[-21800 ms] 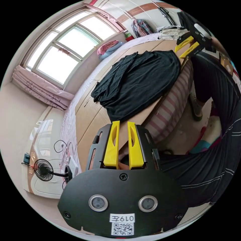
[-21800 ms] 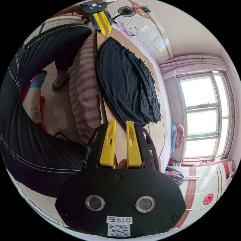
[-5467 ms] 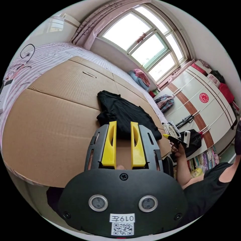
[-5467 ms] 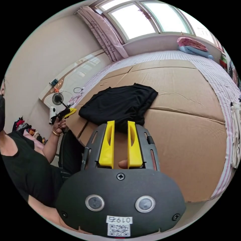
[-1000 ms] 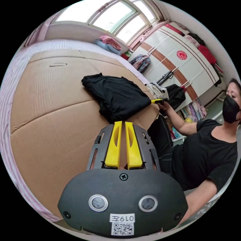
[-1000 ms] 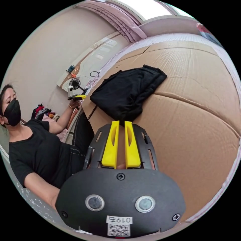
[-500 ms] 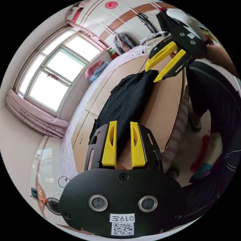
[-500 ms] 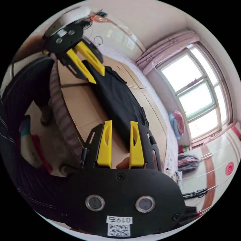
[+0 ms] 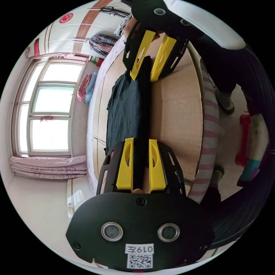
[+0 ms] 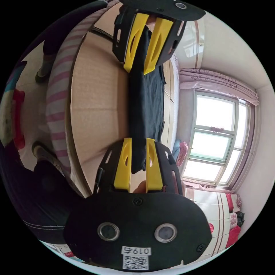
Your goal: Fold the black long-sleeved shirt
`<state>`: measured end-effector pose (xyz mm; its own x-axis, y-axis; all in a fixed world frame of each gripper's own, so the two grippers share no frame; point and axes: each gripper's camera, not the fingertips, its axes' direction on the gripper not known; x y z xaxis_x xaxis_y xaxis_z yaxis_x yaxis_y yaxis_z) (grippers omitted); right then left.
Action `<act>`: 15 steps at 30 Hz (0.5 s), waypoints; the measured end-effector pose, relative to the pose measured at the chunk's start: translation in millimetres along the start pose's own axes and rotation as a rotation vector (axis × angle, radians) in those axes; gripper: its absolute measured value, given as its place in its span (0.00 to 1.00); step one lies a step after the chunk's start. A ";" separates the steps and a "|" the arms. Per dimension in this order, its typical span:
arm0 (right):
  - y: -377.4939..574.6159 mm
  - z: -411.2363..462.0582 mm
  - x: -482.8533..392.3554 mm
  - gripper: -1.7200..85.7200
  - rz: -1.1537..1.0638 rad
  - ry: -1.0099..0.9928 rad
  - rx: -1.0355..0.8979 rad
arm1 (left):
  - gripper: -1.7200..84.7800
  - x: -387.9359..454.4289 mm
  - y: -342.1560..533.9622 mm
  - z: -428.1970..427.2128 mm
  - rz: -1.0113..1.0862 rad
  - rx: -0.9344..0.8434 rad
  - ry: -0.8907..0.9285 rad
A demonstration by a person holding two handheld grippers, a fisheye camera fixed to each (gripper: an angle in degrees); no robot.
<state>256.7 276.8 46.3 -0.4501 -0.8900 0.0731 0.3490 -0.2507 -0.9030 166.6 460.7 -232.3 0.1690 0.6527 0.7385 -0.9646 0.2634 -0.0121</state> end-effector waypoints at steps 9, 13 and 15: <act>-24.0 7.8 -39.3 0.05 -0.109 0.064 0.033 | 0.04 -58.0 -41.7 -51.5 0.022 -0.006 0.047; -40.0 20.6 -69.5 0.06 -0.134 0.155 0.026 | 0.03 -67.4 -56.4 -64.3 0.032 -0.010 0.023; -45.1 25.0 -68.9 0.07 -0.098 0.138 0.009 | 0.03 -77.8 -62.4 -72.8 0.022 -0.008 0.022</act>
<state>292.5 339.9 92.6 -0.5910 -0.8004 0.1008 0.3053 -0.3376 -0.8904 228.3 445.2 -338.0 0.1522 0.6738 0.7231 -0.9665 0.2545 -0.0338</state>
